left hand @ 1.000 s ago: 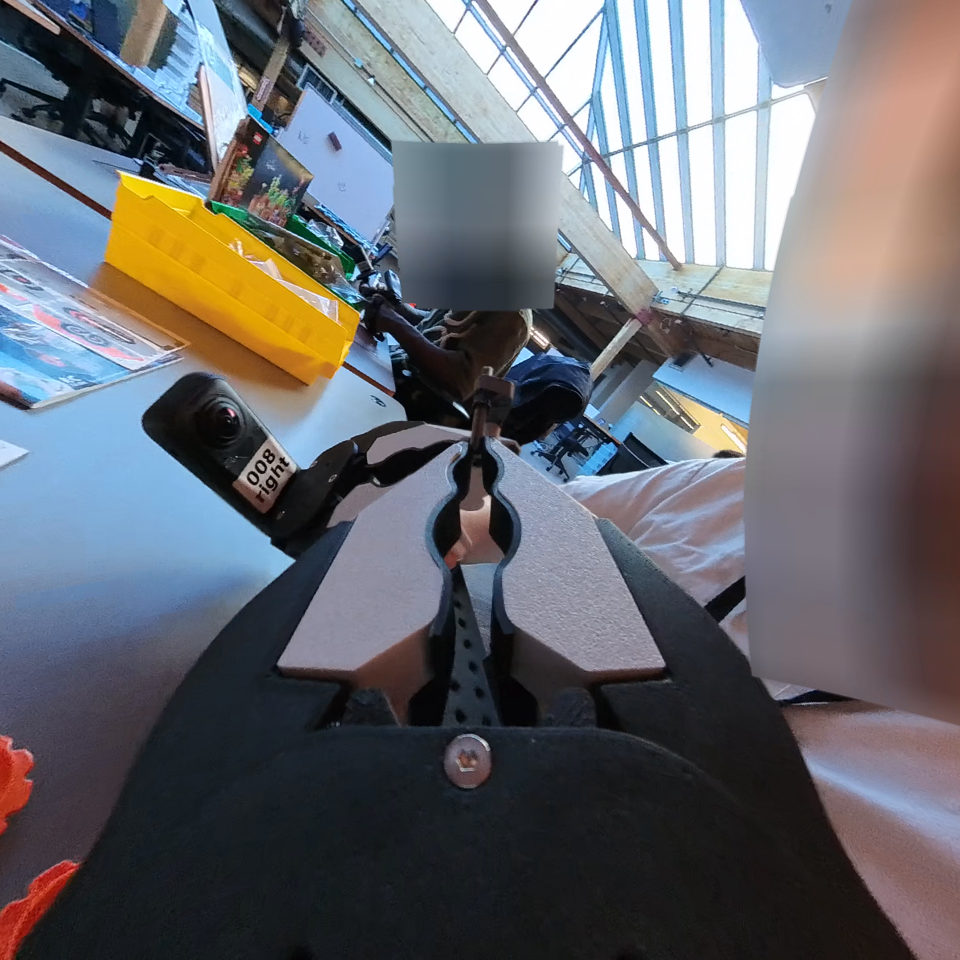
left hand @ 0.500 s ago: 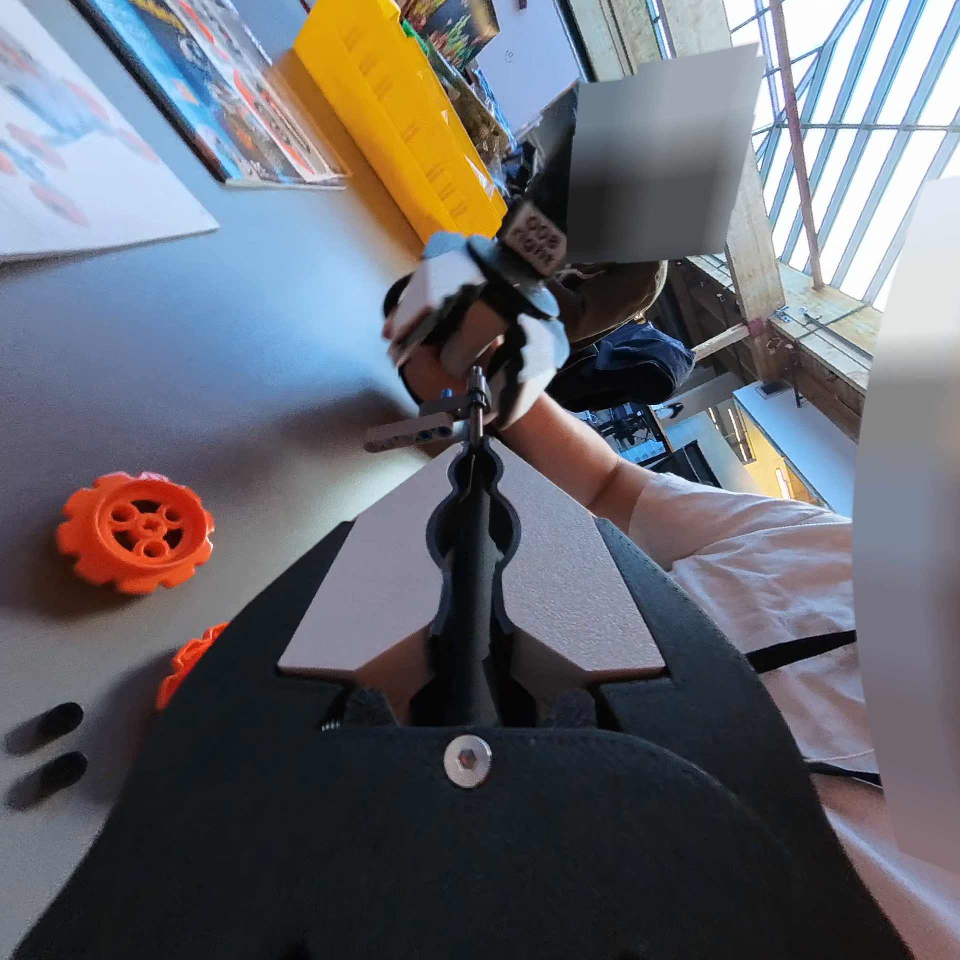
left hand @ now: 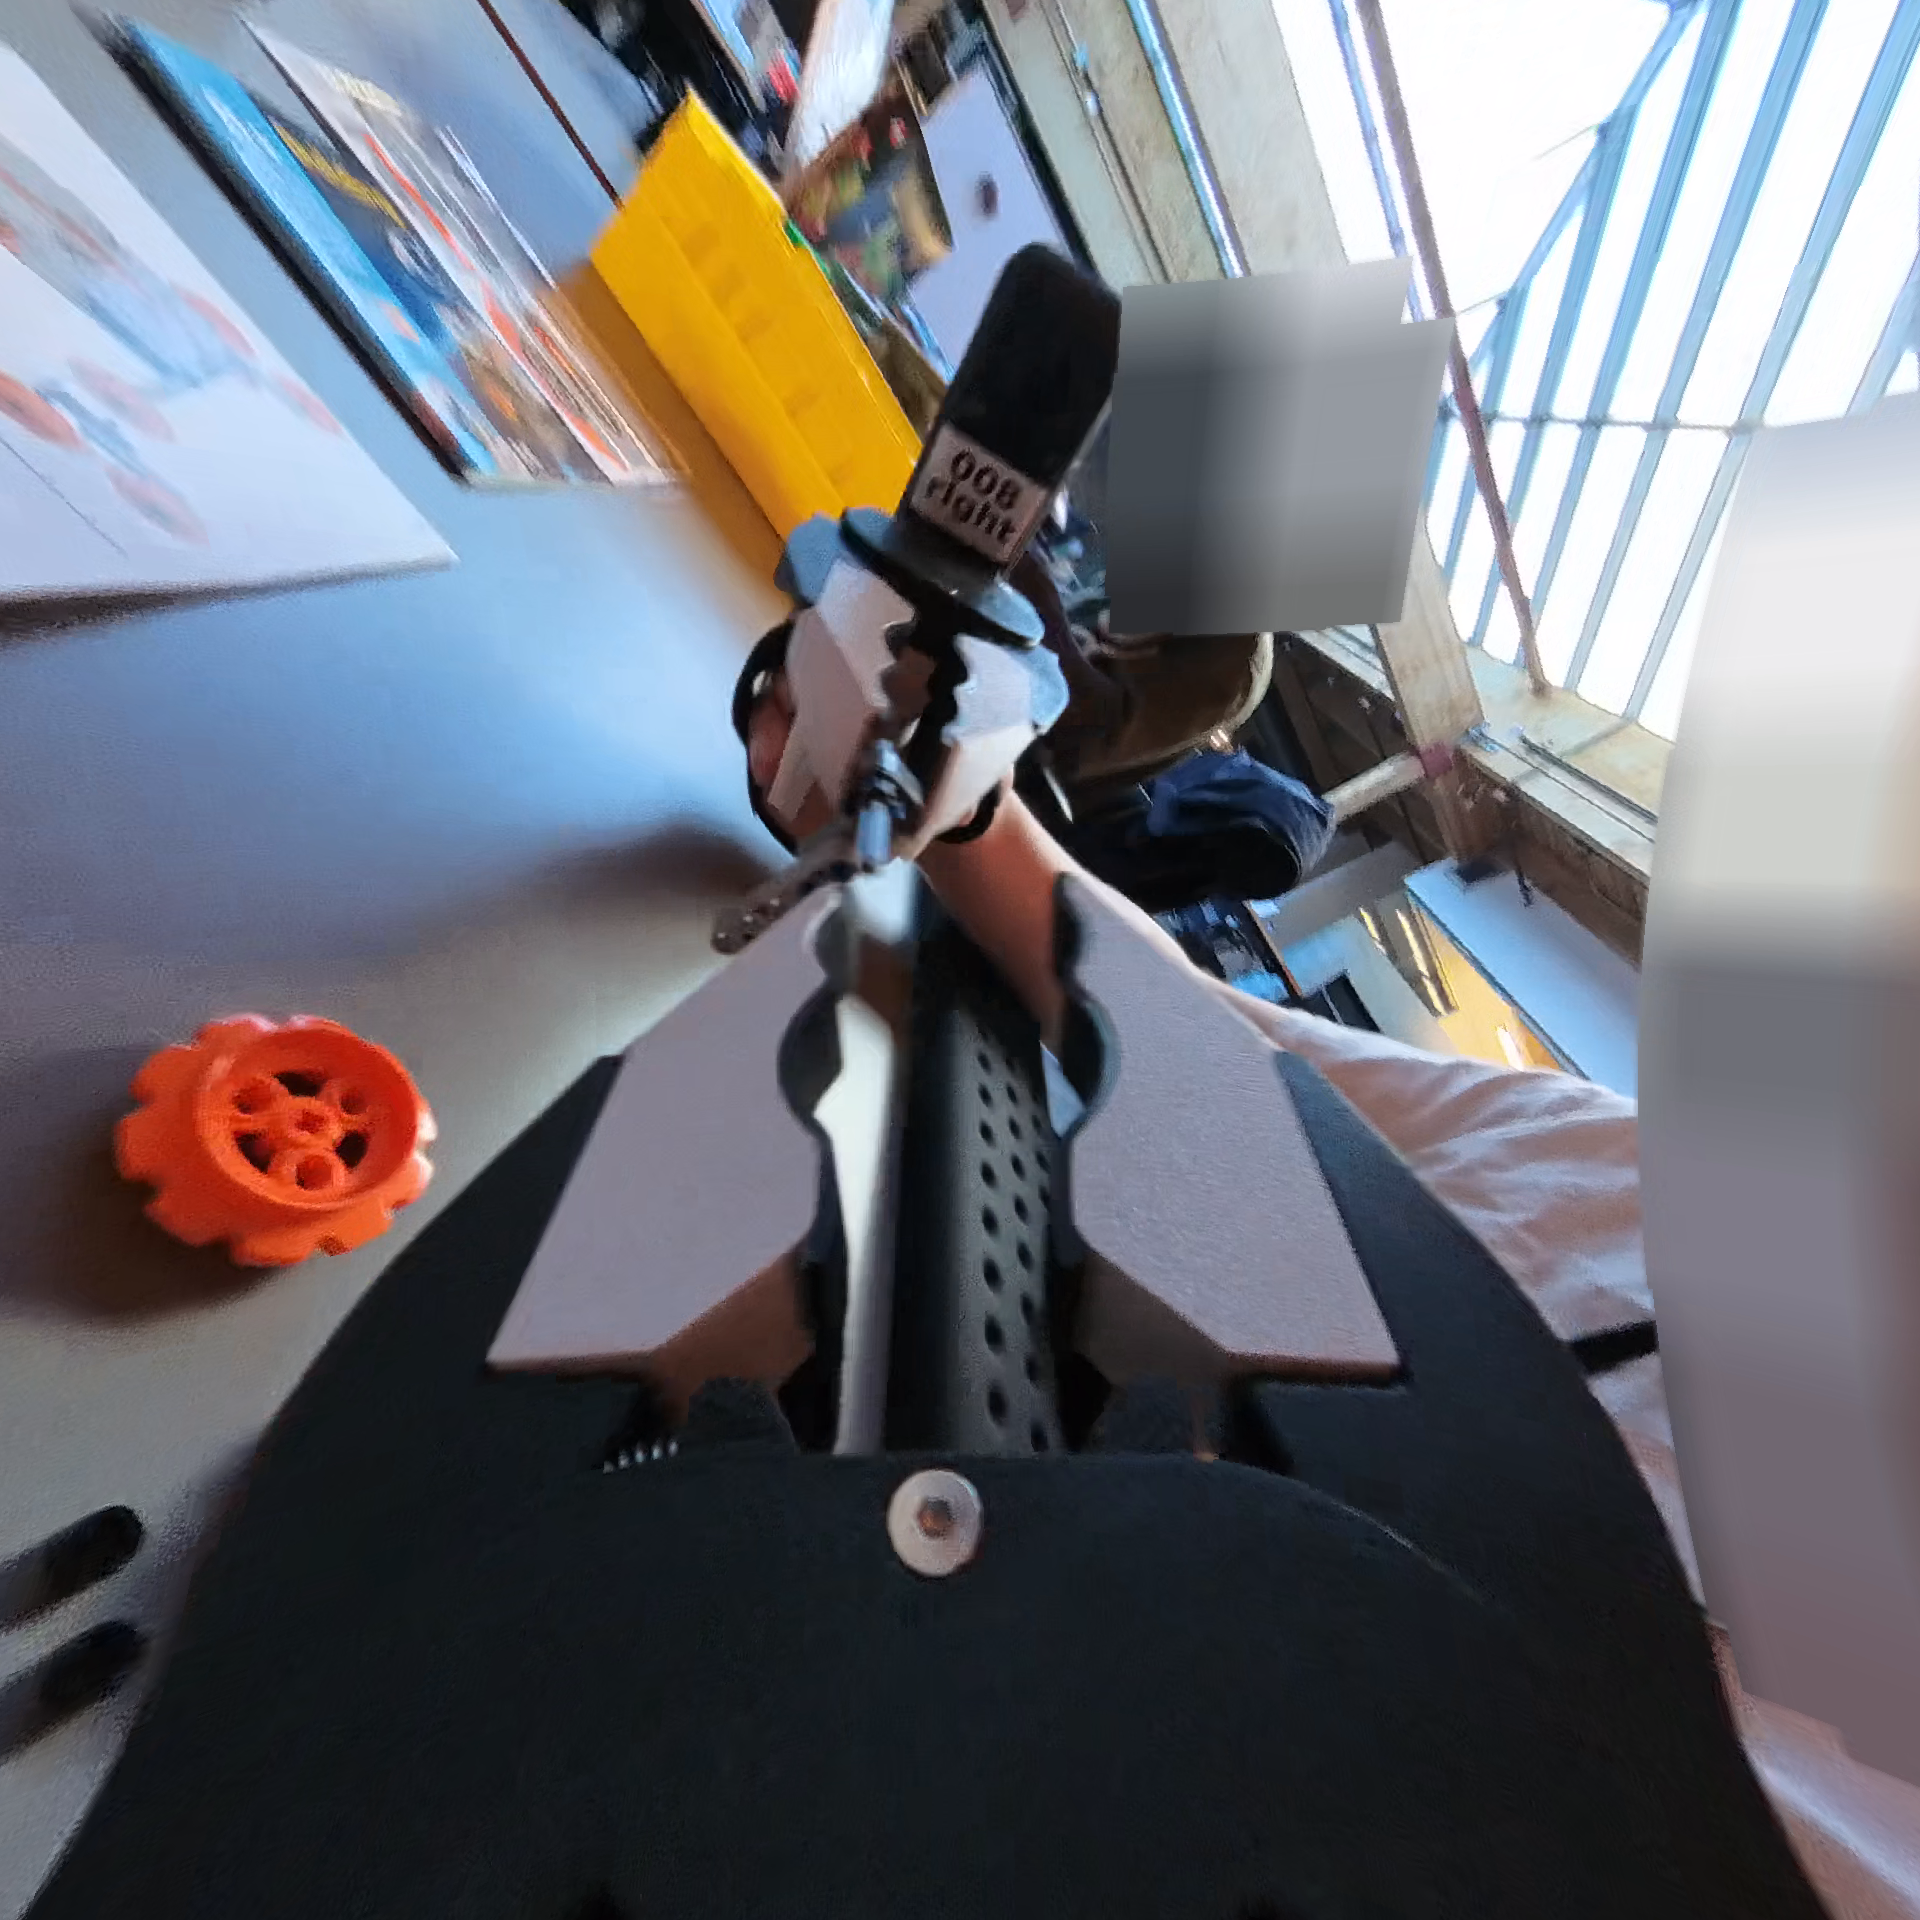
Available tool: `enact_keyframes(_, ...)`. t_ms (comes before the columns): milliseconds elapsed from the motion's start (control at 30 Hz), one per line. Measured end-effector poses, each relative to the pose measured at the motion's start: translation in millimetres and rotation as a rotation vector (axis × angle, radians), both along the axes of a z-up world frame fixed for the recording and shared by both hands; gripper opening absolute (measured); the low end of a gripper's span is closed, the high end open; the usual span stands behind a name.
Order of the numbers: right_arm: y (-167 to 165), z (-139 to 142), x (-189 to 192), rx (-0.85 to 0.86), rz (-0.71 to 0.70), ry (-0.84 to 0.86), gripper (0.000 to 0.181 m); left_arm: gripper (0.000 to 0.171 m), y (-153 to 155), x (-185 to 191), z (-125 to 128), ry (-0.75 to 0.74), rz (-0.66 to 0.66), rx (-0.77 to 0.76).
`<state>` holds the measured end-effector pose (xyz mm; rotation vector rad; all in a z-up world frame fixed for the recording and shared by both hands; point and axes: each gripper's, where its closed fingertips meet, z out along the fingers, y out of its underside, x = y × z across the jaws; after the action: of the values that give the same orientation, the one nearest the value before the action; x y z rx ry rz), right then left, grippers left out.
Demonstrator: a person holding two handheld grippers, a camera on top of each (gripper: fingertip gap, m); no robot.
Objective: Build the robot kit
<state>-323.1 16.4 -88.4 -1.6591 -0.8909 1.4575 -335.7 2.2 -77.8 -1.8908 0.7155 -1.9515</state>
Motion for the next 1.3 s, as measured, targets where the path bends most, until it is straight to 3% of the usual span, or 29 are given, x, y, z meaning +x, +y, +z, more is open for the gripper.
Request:
enact_keyframes(33, 11.6, -2.5, 3.9, -0.071, -0.016, 0.026, 0.01, 0.045, 5.8, -1.6, -0.1, 0.012, 0.038, 0.035)
enact_keyframes(100, 40.5, -12.5, 14.2, -0.233, -0.079, 0.054, 0.01, 0.048, 12.4, -6.1, -6.3, 0.081, 0.098, 0.131)
enact_keyframes(167, 64.1, -15.4, 24.8, -0.379, -0.119, 0.123, 0.01, 0.041, 8.9, -8.0, -12.8, 0.136, 0.11, 0.216)
enact_keyframes(267, 85.5, -18.9, 37.2, -0.466, -0.182, 0.171, 0.01, 0.032, 1.9, -5.5, -20.8, 0.177, 0.115, 0.291)
enact_keyframes(433, 81.8, -22.6, 39.5, -0.537, -0.149, 0.178, 0.01, 0.026, 3.3, -2.1, -32.9, 0.257, 0.121, 0.417)
enact_keyframes(767, 50.4, -26.2, 29.5, -0.654, -0.139, 0.214, 0.01, 0.023, 7.7, -6.0, -54.3, 0.388, 0.118, 0.514)
enact_keyframes(1100, 29.1, -27.7, 12.2, -0.561, -0.035, 0.09, 0.01, 0.022, 20.4, -28.3, -67.6, 0.558, 0.184, 0.61)
enact_keyframes(1233, 24.8, -40.2, 7.4, -0.606, -0.041, 0.025, 0.01, 0.02, 29.6, -54.6, -72.1, 0.708, 0.284, 0.686)
enact_keyframes(1300, 24.4, -44.6, 5.4, -0.619, -0.046, 0.008, 0.01, 0.018, 34.7, -77.2, -77.4, 0.849, 0.403, 0.692)
